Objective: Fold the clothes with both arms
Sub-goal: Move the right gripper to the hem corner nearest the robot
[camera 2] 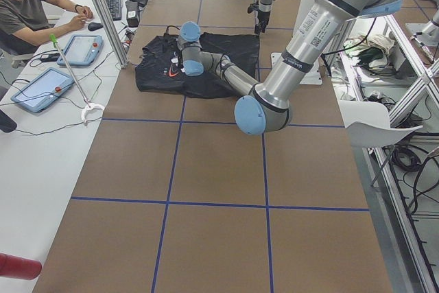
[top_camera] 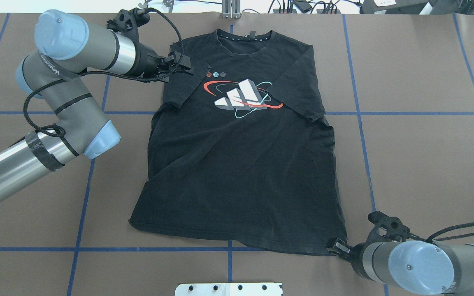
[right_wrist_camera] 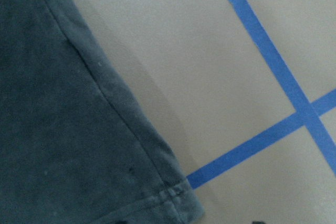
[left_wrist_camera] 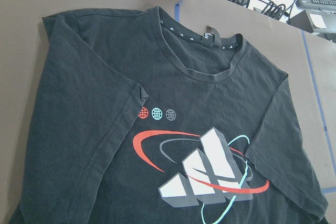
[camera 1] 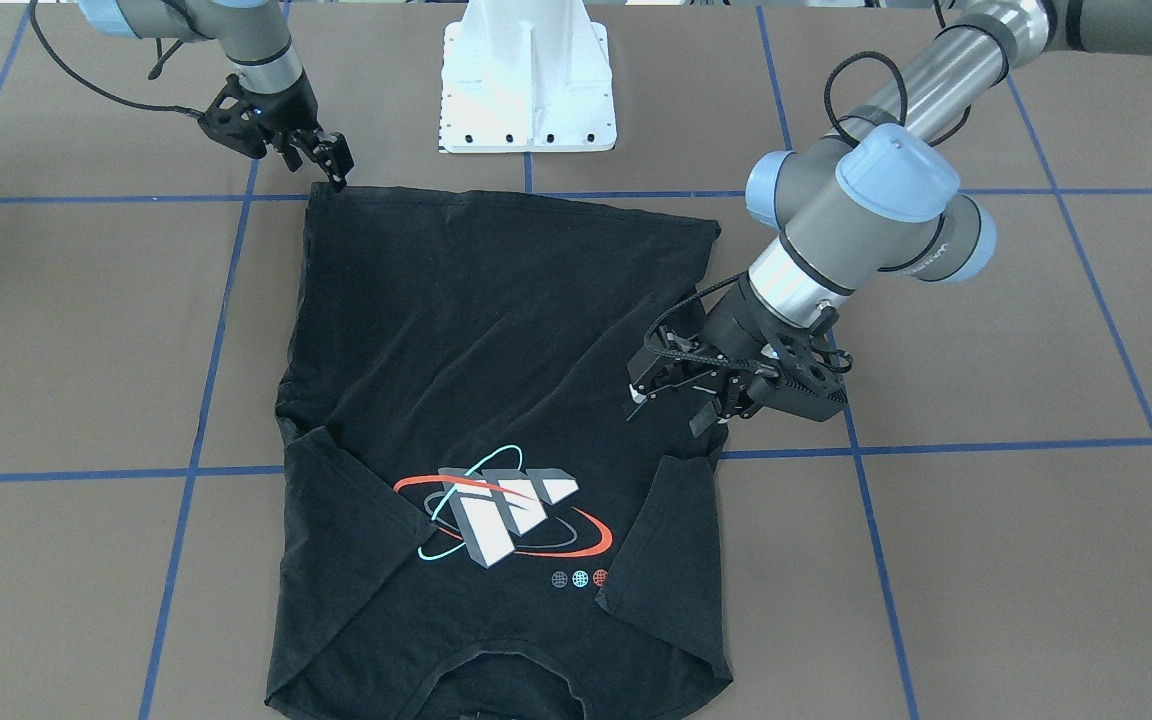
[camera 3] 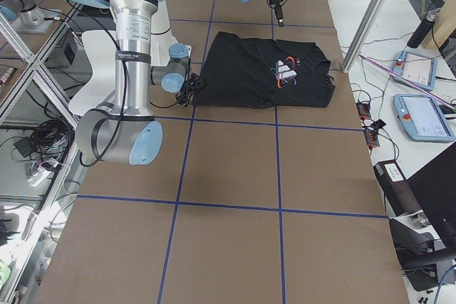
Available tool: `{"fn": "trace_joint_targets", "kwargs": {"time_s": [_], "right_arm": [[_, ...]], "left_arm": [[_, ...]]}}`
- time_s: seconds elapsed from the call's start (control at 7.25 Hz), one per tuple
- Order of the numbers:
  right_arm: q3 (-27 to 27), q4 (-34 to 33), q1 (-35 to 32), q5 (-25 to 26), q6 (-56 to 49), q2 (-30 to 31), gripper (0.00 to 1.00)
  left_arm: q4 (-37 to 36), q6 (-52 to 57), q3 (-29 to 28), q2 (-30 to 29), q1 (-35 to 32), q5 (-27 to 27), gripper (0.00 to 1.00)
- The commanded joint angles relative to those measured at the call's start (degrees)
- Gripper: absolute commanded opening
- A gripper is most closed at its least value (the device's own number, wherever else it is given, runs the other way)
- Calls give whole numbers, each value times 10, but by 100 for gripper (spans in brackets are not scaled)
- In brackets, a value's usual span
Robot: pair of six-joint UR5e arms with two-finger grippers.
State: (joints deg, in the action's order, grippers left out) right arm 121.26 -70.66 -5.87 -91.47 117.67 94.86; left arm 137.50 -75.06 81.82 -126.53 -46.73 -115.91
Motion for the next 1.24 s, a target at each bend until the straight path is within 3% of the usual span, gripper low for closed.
{"fn": "trace_joint_targets", "kwargs": {"time_s": [0.0,0.28,0.41,0.55,1.1], "right_arm": [[-2,0,4,1,0,3,66],[-8,0,4,5,0,1,35],[-8,0,3,6,0,0,6],[-8,0,3,4,0,-2,0],[20,0,-13,4,0,3,0]], "left_arm": [[0,0,4,1,0,3,88],[0,0,4,8,1,3,88],[0,0,5,8,1,4,88],[0,1,5,9,0,4,88],[2,1,6,23,1,12,88]]}}
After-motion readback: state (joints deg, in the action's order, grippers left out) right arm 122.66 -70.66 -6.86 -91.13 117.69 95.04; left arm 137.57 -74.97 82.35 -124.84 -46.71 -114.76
